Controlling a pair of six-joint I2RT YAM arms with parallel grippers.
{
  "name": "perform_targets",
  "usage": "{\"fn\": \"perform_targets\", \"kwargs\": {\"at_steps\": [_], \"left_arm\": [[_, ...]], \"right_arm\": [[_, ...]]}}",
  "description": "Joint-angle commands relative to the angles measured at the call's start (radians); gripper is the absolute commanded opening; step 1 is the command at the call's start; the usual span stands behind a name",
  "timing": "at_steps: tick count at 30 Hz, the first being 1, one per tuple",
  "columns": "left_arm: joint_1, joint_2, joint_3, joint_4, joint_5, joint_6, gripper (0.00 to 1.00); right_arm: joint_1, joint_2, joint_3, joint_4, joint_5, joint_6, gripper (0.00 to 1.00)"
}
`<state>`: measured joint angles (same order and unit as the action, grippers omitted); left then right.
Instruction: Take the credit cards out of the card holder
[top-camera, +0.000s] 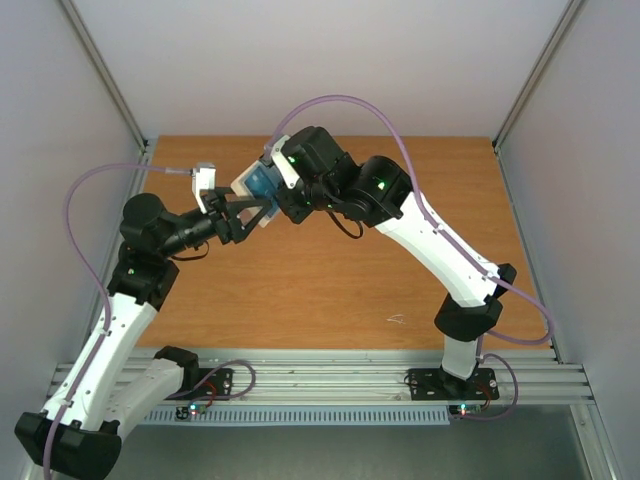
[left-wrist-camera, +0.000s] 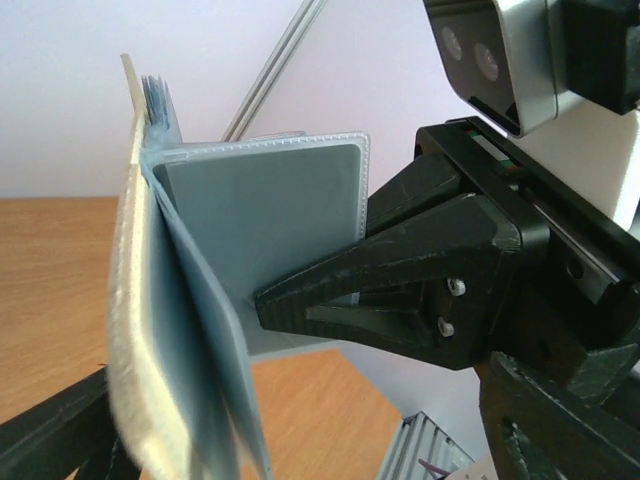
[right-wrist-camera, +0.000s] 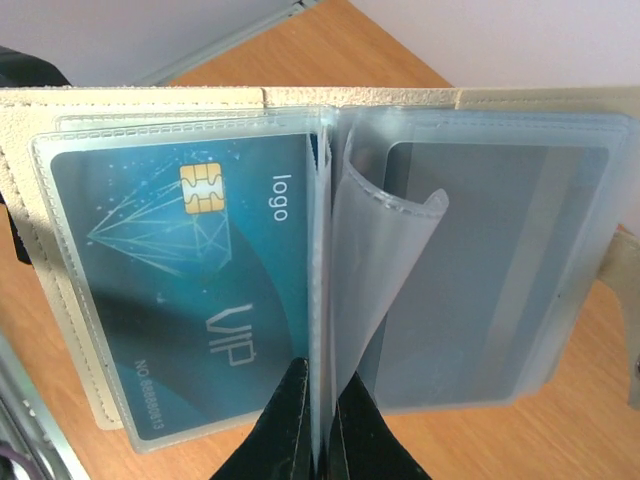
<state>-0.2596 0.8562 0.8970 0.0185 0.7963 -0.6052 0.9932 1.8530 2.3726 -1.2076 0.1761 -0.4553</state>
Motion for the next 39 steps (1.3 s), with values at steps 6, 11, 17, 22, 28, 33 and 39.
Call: {"fn": "perform_targets", "kwargs": {"at_steps": [6,11,17,22,28,33,39], "left_arm": [[0.006,-0.012,-0.008,0.019,-0.016,0.007,0.17],[0.017,-0.021,-0.015,0.014,-0.002,0.007,0.0],[0.022,-0.032,-0.019,-0.013,-0.023,0.015,0.0],[0.024,-0.026,-0.015,-0.013,-0.027,0.041,0.0],[0.024,-0.031,0.005,-0.118,-0.063,0.076,0.0],[0.025,-0.026,0.027,-0.166,-0.108,0.127,0.0],[0.025,-0.023,0.046,-0.095,-0.008,0.178,0.0]], "right_arm": [[0.001,-0.089,-0.005,0.058,-0.082,-0.1,0.01],[-0.026,-0.127,-0.055,0.093,-0.154,-0.091,0.01],[-0.085,-0.175,-0.136,0.106,-0.304,-0.075,0.03],[-0.143,-0.187,-0.165,0.122,-0.248,-0.045,0.3],[-0.179,-0.188,-0.147,0.104,-0.128,-0.064,0.56],[-0.18,-0.186,-0.074,0.022,-0.249,-0.13,0.61],[-0.186,-0.195,-0.071,0.025,-0.983,-0.183,0.55]]}}
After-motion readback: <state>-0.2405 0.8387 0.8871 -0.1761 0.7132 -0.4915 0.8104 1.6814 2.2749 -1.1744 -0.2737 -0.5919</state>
